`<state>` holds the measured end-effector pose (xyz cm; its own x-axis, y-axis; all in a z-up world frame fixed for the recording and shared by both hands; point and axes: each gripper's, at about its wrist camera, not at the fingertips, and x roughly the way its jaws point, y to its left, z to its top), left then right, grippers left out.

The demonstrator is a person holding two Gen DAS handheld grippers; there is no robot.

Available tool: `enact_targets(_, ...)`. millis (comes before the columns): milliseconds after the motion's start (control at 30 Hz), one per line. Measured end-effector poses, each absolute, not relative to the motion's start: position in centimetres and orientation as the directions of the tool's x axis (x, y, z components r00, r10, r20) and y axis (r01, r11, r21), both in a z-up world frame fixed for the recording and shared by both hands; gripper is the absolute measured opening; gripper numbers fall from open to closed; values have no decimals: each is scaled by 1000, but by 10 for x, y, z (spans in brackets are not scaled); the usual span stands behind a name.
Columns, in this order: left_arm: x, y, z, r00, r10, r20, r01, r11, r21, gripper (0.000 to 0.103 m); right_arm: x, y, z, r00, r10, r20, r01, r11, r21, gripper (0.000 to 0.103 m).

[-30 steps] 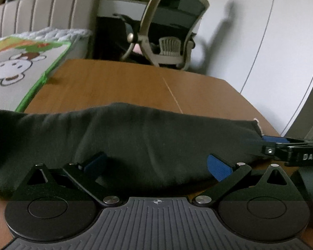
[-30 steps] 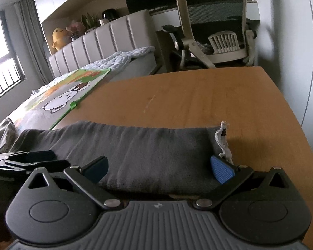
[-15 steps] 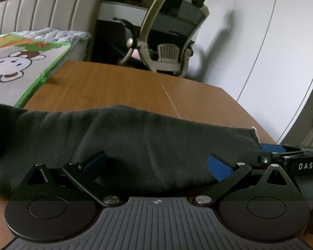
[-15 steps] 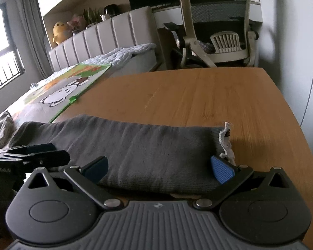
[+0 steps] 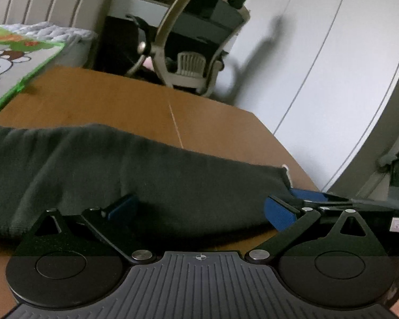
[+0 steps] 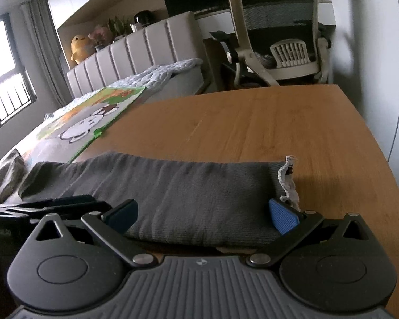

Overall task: Fold clothes
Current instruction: 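Press the folded garment flat with both grippers side by side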

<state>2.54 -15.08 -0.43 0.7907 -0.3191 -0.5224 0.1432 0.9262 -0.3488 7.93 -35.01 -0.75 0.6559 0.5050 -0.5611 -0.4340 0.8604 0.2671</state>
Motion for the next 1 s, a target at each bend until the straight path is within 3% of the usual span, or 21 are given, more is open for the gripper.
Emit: enact_targets(1000,15,-138,-9,801,-381,-462,171,885,-434,103,77,-344,-8,662,480,-575,-440,870,221,103)
